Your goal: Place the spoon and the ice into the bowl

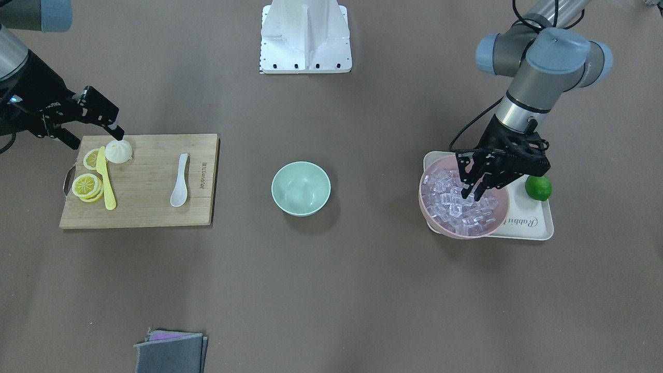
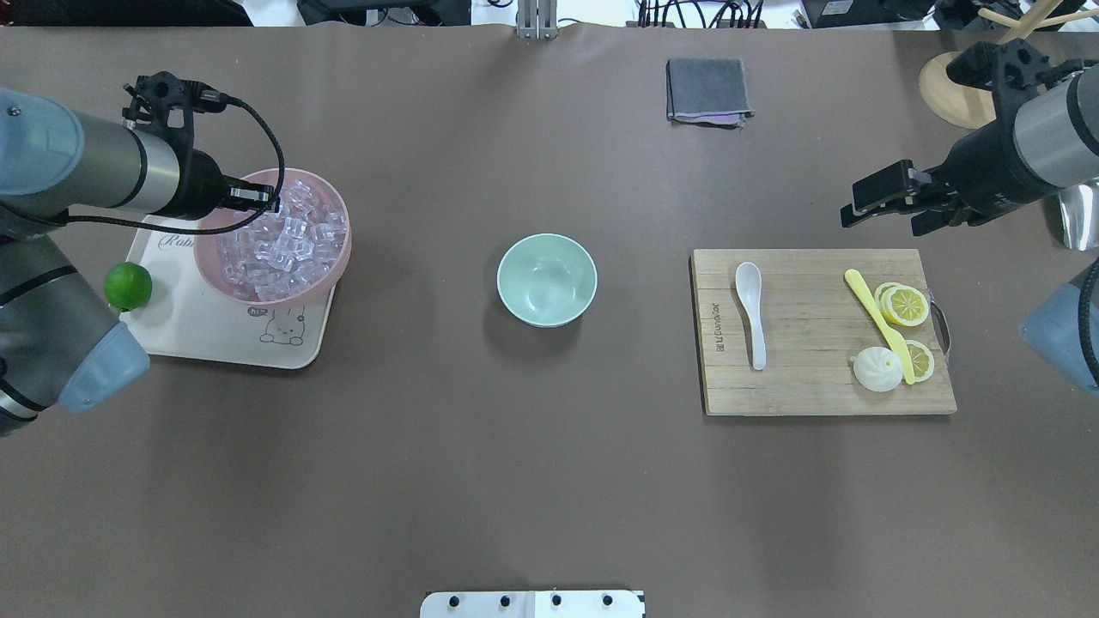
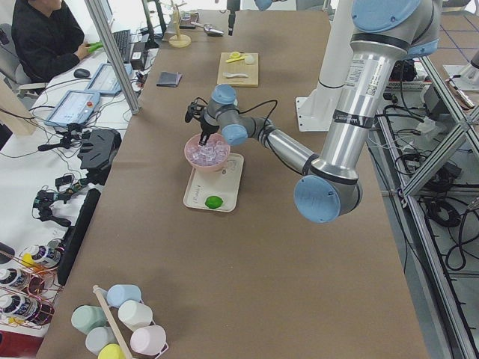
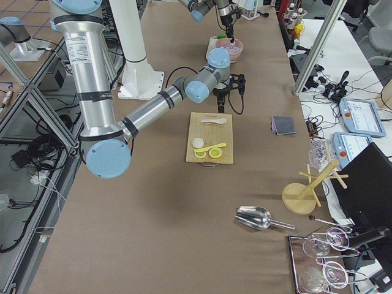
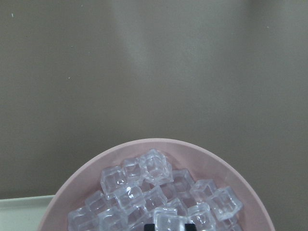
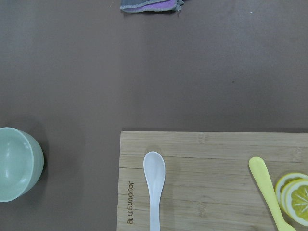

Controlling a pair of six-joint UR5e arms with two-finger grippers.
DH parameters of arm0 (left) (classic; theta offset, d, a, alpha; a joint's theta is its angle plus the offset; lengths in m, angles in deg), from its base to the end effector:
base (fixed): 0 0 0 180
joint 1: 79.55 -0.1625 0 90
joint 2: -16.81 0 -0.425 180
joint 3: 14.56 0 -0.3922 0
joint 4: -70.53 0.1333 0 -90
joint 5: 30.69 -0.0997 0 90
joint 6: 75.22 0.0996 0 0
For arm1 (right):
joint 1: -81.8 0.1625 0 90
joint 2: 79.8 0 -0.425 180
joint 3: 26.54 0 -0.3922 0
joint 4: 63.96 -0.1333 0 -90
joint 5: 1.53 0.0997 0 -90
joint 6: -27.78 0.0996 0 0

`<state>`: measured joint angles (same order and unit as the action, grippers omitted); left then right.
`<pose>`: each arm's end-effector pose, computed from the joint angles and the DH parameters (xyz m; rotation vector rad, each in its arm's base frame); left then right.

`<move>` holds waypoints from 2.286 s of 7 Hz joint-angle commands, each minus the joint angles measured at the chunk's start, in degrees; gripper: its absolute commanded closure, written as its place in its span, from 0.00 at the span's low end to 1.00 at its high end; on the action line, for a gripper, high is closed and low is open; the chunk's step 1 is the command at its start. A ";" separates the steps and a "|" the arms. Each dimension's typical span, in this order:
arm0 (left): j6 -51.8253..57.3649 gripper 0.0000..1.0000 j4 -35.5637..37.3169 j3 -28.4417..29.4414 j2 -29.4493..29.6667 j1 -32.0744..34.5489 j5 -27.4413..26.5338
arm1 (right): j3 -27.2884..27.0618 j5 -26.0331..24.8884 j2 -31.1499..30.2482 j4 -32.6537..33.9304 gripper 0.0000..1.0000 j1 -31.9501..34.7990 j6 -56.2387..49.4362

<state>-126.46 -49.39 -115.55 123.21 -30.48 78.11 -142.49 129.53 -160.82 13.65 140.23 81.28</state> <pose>0.3176 -0.5207 0.3568 0.4705 0.9209 0.0005 -0.2095 -0.4706 0.3353 0.1251 -1.0268 0.0523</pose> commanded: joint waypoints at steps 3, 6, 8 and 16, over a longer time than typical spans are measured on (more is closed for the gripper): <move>-4.74 1.00 2.13 -0.87 5.64 0.59 0.53 | 0.20 -11.68 0.15 0.09 0.00 -12.08 6.87; -7.73 1.00 4.78 0.01 11.10 -0.11 0.36 | 4.57 -17.07 2.16 0.44 0.08 -18.61 5.48; -8.09 1.00 4.78 2.55 13.47 -1.08 0.18 | 7.75 -19.00 3.75 0.09 0.14 -20.03 5.21; -12.22 1.00 4.70 3.52 16.38 -8.45 -6.49 | 15.14 -20.24 8.24 -0.09 0.31 -20.73 2.48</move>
<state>-137.85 -44.69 -112.28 138.77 -37.39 73.18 -127.44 109.31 -152.50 13.56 119.74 83.82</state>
